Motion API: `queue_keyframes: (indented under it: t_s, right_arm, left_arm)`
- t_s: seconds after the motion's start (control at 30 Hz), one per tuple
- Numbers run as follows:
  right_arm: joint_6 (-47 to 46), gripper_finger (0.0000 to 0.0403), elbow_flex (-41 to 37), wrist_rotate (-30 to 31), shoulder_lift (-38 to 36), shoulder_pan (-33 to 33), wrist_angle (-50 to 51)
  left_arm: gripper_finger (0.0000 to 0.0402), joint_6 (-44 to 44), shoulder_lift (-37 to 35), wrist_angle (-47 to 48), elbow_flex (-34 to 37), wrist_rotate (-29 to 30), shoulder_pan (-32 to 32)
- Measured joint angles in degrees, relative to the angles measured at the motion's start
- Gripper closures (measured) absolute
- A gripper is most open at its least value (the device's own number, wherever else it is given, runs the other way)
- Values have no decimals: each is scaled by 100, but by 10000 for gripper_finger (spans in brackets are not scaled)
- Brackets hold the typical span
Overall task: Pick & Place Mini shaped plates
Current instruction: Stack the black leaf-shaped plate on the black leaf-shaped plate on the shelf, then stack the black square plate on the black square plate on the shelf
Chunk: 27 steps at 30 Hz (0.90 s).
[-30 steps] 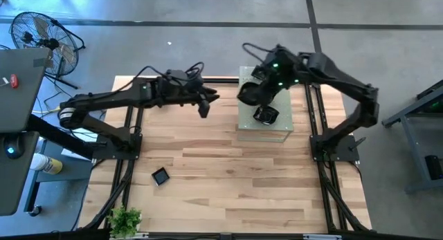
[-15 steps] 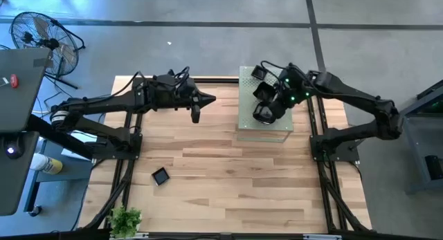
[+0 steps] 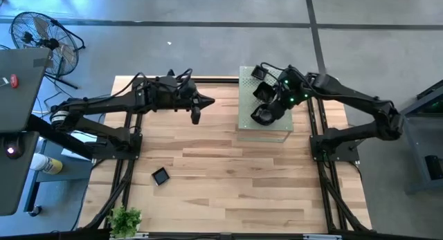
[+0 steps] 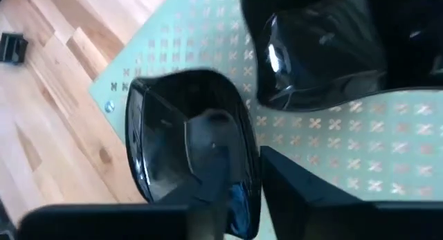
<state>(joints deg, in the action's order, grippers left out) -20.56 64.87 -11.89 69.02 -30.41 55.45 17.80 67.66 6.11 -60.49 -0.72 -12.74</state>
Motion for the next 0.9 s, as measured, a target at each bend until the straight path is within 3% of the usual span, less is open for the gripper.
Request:
queue_keyframes:
  t_s: [0.17, 0.27, 0.37, 0.53, 0.63, 0.77, 0.9]
  right_arm:
    - [38, 286, 352, 257, -64, 0, 239]
    - [40, 280, 568, 226, -189, 21, 236]
    - [104, 301, 640, 271, -340, 192, 196]
    - [15, 385, 502, 350, -473, 590, -6]
    - [-21, 390, 460, 529, -452, 868, -120]
    - [-63, 377, 460, 586, -412, 1116, -355]
    - [-133, 389, 460, 599, -416, 1224, -568]
  left_arm:
    - [397, -111, -185, 626, -4, -173, -1]
    - [397, -118, -317, 1133, -2, -339, -1]
    - [397, -123, -526, 1925, -2, -491, -1]
    - [397, -148, -812, 3803, 0, -617, 3]
    - [397, -142, -948, 4602, 216, -646, 116]
    - [397, 190, -1220, 4720, 991, -968, 526]
    - [397, 961, -1354, 4418, 1962, -1121, 1118]
